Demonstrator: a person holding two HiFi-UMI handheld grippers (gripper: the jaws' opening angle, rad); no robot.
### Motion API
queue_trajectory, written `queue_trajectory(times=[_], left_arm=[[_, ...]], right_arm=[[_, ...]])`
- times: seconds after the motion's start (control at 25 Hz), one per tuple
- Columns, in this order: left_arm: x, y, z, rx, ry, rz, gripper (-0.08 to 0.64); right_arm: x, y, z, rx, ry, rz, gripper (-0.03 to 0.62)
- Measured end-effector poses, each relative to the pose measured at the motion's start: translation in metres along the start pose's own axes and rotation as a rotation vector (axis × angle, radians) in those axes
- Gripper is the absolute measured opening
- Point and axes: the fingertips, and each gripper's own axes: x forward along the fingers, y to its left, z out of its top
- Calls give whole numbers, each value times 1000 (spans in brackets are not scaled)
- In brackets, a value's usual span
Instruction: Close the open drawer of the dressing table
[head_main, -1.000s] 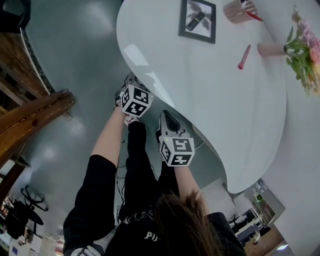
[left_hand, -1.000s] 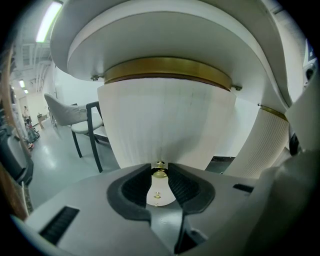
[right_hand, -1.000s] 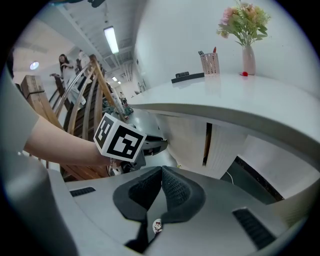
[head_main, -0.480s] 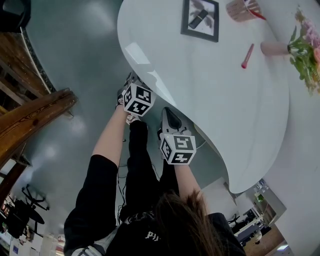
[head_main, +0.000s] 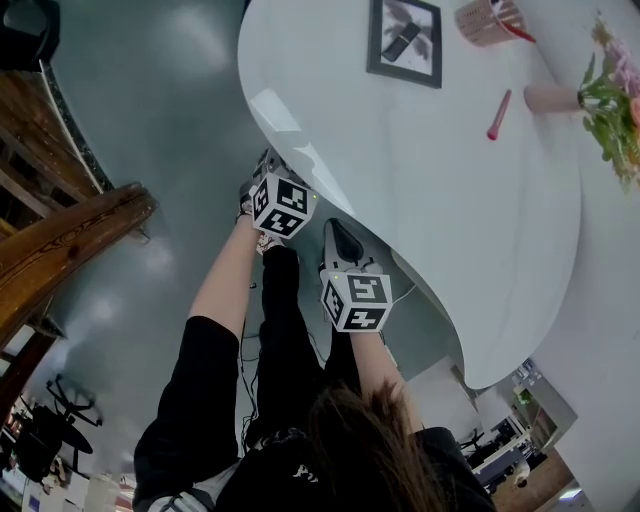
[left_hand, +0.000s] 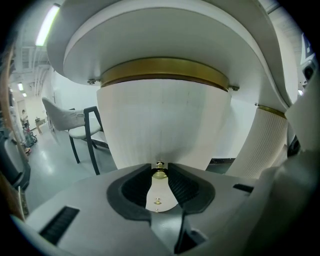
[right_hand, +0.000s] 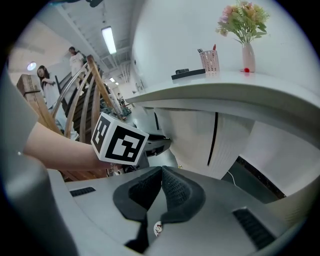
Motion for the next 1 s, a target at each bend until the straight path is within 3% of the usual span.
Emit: queue_trajectory(times=[0.56,0.68,0.8,1.0], left_arm=[[5,2,5,20,-49,2,118],[4,-1,1,-48,-38,-14,127],[-4,-7,-14,-143,7,-34,216],[-39,-7,-39,-172,79,-7,216]], right_arm=[[6,8,-5,-10,12,1,26],[5,9,-5,-17,15,10,26],[-2,8,-9,-23,30,15,26],[-14,13,-13,-23,46,31,26]])
